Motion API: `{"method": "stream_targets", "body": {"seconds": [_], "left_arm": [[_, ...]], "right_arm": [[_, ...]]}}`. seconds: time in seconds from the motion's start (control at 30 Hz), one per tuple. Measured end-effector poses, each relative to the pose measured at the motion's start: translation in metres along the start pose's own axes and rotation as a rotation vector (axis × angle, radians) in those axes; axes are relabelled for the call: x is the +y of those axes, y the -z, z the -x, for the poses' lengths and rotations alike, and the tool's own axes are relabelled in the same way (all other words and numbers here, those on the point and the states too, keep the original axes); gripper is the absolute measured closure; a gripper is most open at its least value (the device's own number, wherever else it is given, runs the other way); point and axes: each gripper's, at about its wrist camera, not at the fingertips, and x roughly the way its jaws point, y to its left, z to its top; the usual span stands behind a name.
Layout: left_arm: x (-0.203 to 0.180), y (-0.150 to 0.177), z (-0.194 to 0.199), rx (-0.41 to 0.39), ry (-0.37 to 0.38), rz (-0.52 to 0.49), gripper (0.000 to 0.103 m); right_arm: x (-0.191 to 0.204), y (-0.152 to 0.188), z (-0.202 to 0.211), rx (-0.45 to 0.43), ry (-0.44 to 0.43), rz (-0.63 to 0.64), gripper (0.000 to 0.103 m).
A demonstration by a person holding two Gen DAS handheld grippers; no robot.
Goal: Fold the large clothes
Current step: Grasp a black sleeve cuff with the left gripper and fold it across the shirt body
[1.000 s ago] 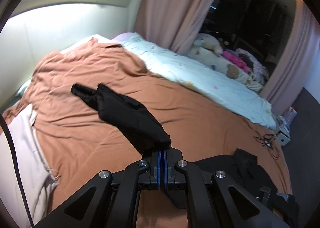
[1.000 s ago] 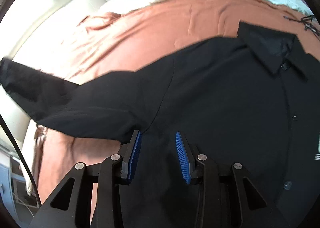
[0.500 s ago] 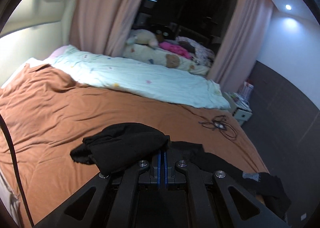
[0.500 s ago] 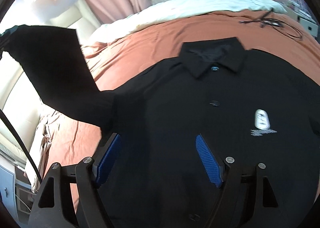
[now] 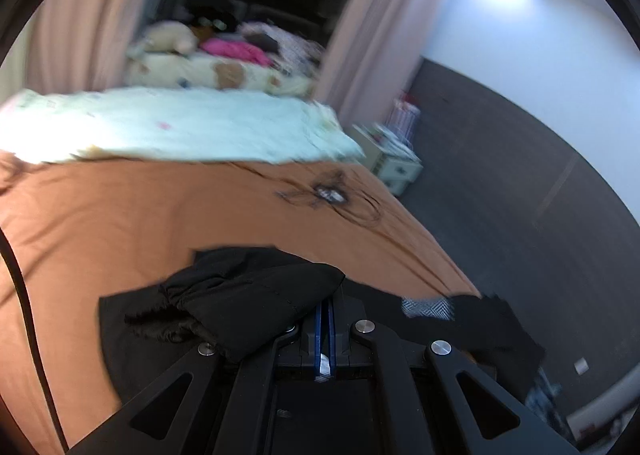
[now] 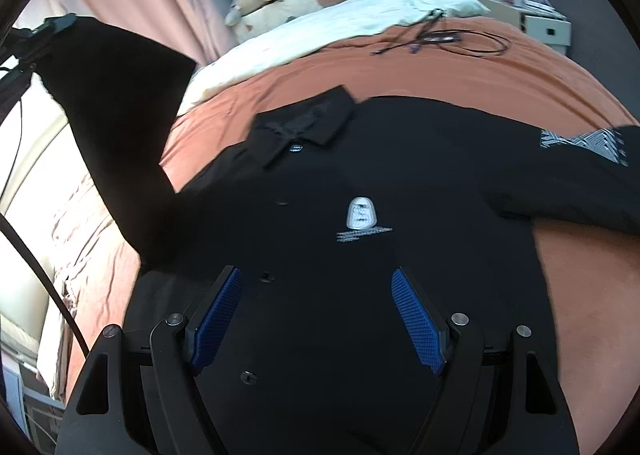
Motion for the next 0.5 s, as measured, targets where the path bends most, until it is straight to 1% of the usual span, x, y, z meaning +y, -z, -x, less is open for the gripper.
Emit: {"method": "stream_targets", "body": {"seconds": [0.03, 0.1, 0.13, 0.17, 0.2, 0.27, 0.37, 0.5], "left_arm": [[-0.001, 0.001, -0.011, 0.022, 0.007, -0.01, 0.1], [-0.008, 0.016, -0.04, 0.114, 0.011, -0.042, 0.074], [-0.007, 0.029, -0.056, 0.173, 0.03, -0.041, 0.041], [-0.005, 0.037, -0.064, 0.202, 0.038, -0.036, 0.016], [-0.003, 0.048, -0.072, 0.225, 0.038, -0.036, 0.011], [0.005, 0.064, -0.076, 0.259, 0.023, -0.039, 0.01], [0.03, 0.078, -0.074, 0.294, 0.003, 0.005, 0.01], [0.072, 0.087, -0.057, 0.292, -0.089, 0.032, 0.01]], "right_arm": [[-0.003, 0.002, 0.005, -0.001, 0.007, -0.006, 0.027], [-0.014, 0.008, 0.012, -0.006, 0.036, -0.018, 0.027], [-0.021, 0.012, 0.013, -0.006, 0.053, -0.025, 0.027], [-0.024, 0.011, 0.014, -0.003, 0.061, -0.032, 0.027], [-0.027, 0.011, 0.013, 0.002, 0.066, -0.038, 0.027], [-0.029, 0.013, 0.012, 0.014, 0.076, -0.045, 0.027], [-0.021, 0.012, 0.009, 0.023, 0.079, -0.039, 0.027], [-0.003, 0.004, -0.004, 0.04, 0.064, 0.005, 0.027]]}}
